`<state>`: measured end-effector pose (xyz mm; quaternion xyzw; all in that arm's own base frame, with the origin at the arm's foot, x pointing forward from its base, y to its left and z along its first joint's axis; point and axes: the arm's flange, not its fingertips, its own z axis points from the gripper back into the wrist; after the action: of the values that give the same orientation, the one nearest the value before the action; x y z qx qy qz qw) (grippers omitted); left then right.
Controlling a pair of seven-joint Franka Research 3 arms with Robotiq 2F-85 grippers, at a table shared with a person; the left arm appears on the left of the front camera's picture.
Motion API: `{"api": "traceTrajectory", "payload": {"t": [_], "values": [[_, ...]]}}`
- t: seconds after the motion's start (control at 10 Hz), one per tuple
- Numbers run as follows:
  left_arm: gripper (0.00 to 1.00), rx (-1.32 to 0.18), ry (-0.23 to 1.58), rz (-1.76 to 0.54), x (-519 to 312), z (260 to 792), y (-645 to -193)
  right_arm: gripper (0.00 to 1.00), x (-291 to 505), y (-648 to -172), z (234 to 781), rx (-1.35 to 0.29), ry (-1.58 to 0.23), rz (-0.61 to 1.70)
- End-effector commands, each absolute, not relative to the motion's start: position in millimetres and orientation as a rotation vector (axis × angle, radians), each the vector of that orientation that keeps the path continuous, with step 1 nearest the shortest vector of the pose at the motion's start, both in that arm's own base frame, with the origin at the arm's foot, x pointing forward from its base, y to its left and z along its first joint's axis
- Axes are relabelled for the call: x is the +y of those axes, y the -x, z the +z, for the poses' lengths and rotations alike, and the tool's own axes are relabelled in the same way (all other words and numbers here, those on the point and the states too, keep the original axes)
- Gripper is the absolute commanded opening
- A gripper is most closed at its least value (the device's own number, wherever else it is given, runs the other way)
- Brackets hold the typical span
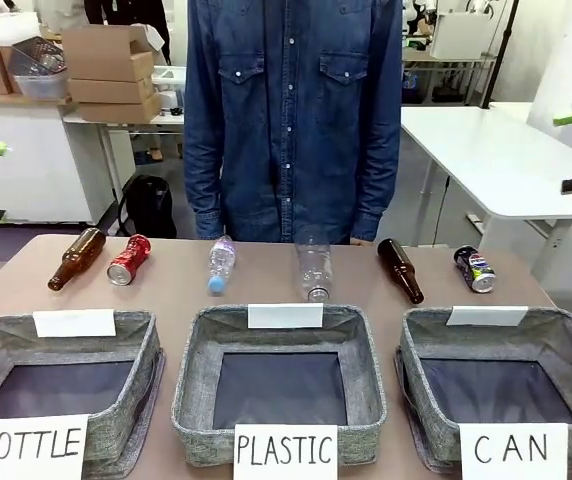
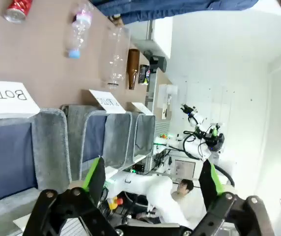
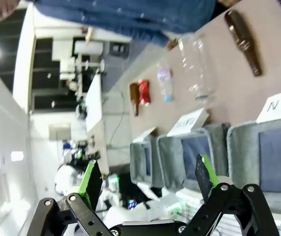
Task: Sort the can waste into the basket.
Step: Pick up the can waste from the table and place it in the right Fabric basket.
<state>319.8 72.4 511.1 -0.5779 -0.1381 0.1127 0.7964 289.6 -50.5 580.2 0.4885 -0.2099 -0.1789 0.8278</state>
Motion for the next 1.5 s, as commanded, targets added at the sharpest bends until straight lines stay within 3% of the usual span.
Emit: {"api": "traceTrajectory", "payload": {"t": [0.0, 0.9, 1.0, 1.2, 1.4], "values": [[1.00, -0.273, 1.172, 0.088, 55.1, 515.1, -318.3, 1.00, -50.0, -285.5, 579.8, -0.405, -1.083, -0.344], [1.00, -0.271, 1.169, 0.108, 55.2, 513.6, -316.3, 1.00, -50.0, -285.5, 579.8, -0.405, -1.083, -0.344], [1.00, -0.222, 1.040, 0.163, 42.7, 519.5, -338.6, 1.00, -50.0, -285.5, 579.8, -0.405, -1.083, -0.344], [1.00, -0.216, 0.965, 0.067, 31.8, 522.0, -361.9, 1.00, -50.0, -285.5, 579.8, -0.405, -1.083, -0.344], [1.00, -0.174, 0.882, 0.133, 34.2, 519.9, -380.5, 1.00, -50.0, -285.5, 579.8, -0.405, -1.083, -0.344]]}}
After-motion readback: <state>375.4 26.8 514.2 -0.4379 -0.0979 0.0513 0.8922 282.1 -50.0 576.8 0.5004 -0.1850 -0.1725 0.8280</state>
